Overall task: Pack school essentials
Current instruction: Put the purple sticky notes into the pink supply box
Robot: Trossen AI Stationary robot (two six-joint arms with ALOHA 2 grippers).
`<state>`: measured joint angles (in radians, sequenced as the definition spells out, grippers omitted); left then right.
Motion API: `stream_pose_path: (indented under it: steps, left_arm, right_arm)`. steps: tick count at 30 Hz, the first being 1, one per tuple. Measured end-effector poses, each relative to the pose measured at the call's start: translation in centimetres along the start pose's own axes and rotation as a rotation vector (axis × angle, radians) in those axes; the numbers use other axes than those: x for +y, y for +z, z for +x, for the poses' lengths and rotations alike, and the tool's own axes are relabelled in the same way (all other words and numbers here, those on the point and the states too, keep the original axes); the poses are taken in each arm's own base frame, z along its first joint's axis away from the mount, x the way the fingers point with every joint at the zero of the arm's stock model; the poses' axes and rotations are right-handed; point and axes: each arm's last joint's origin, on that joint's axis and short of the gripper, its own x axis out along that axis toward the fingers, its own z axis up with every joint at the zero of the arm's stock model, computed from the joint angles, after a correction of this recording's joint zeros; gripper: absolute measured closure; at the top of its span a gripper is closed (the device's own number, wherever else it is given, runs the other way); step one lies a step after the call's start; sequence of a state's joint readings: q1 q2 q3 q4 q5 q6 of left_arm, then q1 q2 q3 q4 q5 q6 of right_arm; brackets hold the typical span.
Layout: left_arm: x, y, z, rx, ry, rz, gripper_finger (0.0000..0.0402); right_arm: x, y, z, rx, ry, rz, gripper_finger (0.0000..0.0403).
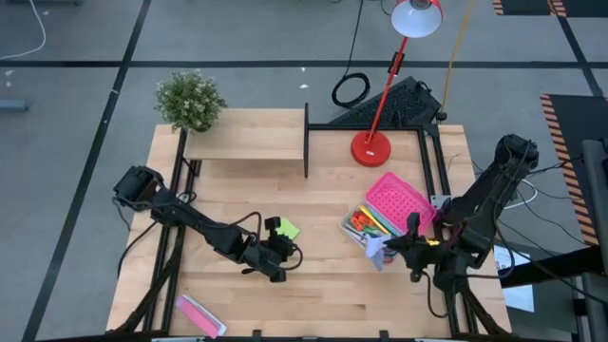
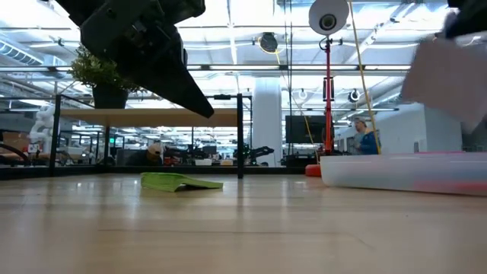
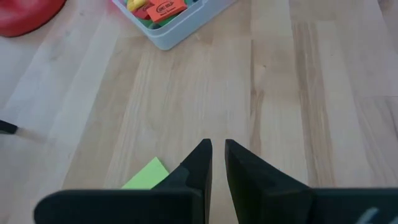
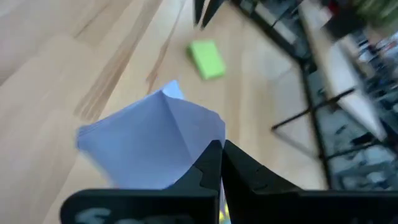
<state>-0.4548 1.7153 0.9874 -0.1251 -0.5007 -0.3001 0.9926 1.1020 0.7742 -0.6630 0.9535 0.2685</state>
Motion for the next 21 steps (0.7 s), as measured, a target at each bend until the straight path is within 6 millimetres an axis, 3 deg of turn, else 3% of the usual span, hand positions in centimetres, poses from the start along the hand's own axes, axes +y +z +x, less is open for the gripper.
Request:
stream_pose_path:
  steps: [8, 21]
  left_arm:
    - [0.5, 0.2, 0.3, 0.000, 0.012, -0.011, 0.0353]
    - [0.9, 0.3, 0.5, 0.002, 0.021, -0.015, 0.0353]
  right_arm:
    - [-0.4, -2.2, -0.4, 0.204, 0.090, 0.119, 0.0403]
    - [-0.7, -2.9, -0.9, 0.320, 0.182, 0.152, 0.0403]
